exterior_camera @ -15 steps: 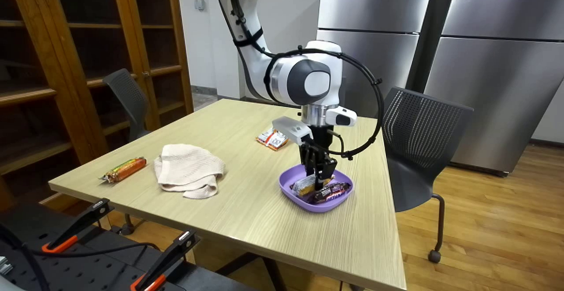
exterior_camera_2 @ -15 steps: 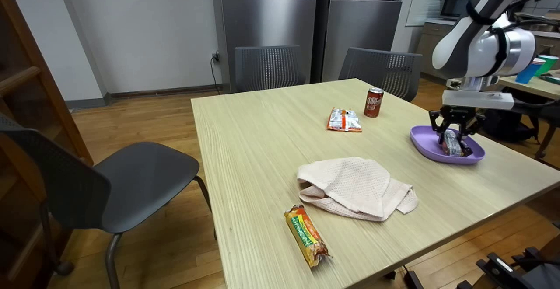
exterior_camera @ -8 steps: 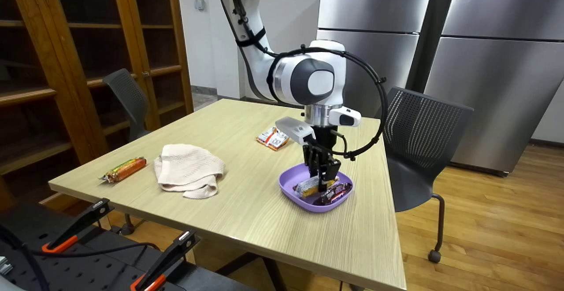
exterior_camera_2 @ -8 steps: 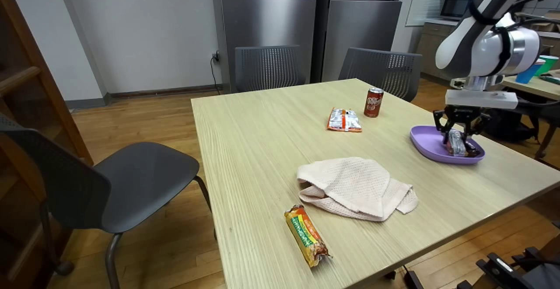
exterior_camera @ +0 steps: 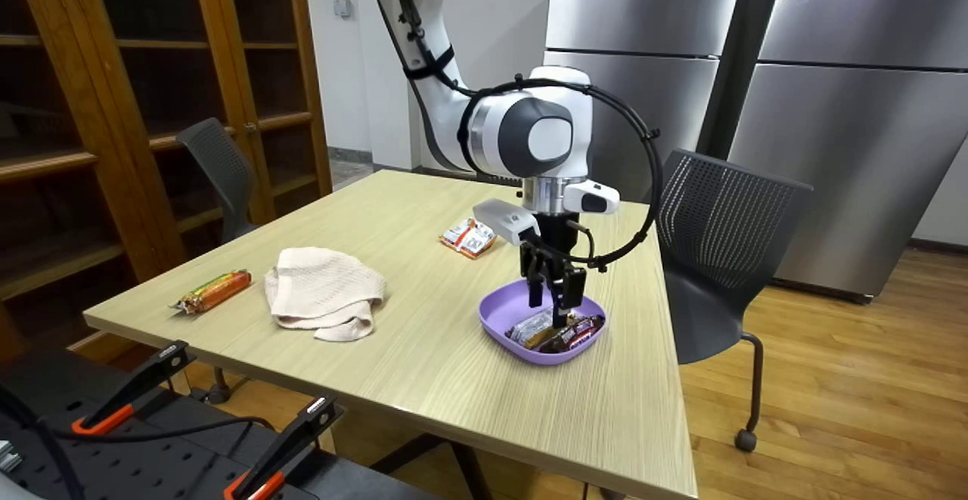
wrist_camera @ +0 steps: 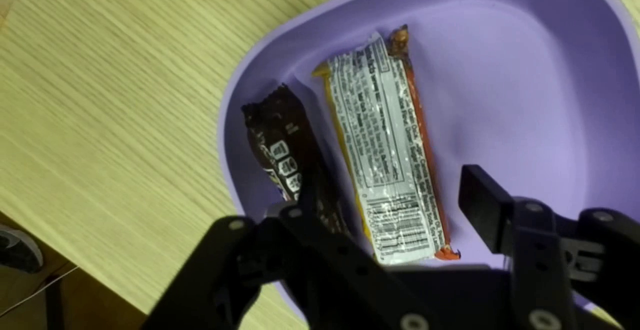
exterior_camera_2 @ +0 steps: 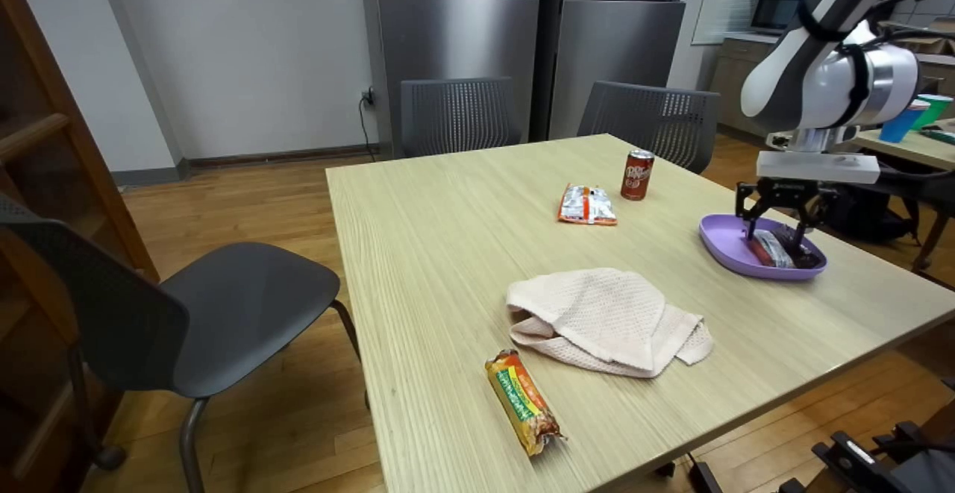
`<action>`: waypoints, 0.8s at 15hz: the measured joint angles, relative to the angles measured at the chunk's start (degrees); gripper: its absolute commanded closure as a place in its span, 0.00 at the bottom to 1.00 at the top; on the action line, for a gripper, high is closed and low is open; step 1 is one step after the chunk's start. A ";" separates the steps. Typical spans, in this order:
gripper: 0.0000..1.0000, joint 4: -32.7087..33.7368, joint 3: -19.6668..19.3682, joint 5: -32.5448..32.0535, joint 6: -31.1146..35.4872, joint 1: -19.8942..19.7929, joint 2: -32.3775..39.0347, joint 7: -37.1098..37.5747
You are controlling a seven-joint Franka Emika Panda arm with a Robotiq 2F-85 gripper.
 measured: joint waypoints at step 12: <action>0.00 -0.04 -1.51 -0.61 0.02 3.62 -1.87 1.55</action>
